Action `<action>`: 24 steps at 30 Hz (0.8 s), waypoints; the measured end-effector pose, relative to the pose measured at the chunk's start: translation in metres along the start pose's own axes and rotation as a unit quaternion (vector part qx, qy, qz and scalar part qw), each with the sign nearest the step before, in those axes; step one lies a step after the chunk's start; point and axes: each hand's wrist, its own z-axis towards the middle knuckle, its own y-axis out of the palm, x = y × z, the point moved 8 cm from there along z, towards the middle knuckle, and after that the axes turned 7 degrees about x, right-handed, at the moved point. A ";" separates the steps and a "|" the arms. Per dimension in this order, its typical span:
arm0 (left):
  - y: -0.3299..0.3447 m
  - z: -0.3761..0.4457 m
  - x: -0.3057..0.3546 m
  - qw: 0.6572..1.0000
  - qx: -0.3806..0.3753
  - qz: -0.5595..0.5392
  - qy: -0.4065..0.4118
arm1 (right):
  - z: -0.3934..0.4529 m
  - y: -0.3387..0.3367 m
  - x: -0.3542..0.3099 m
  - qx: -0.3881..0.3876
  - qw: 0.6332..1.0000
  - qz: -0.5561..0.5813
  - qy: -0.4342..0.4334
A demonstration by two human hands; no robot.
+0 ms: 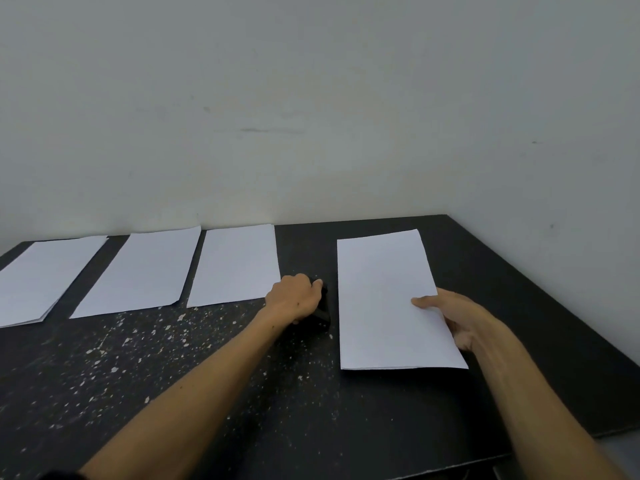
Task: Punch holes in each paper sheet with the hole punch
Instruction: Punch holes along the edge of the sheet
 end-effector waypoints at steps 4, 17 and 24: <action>0.001 0.021 0.004 1.000 0.010 -0.001 -0.011 | 0.015 0.005 -0.005 -0.001 1.000 -0.008 0.000; 0.005 0.047 0.007 1.000 -0.003 0.002 -0.005 | 0.042 0.024 -0.018 0.011 0.999 -0.043 0.011; 0.006 0.049 0.005 1.000 -0.008 -0.002 -0.014 | 0.043 0.024 -0.018 -0.007 0.998 -0.049 0.025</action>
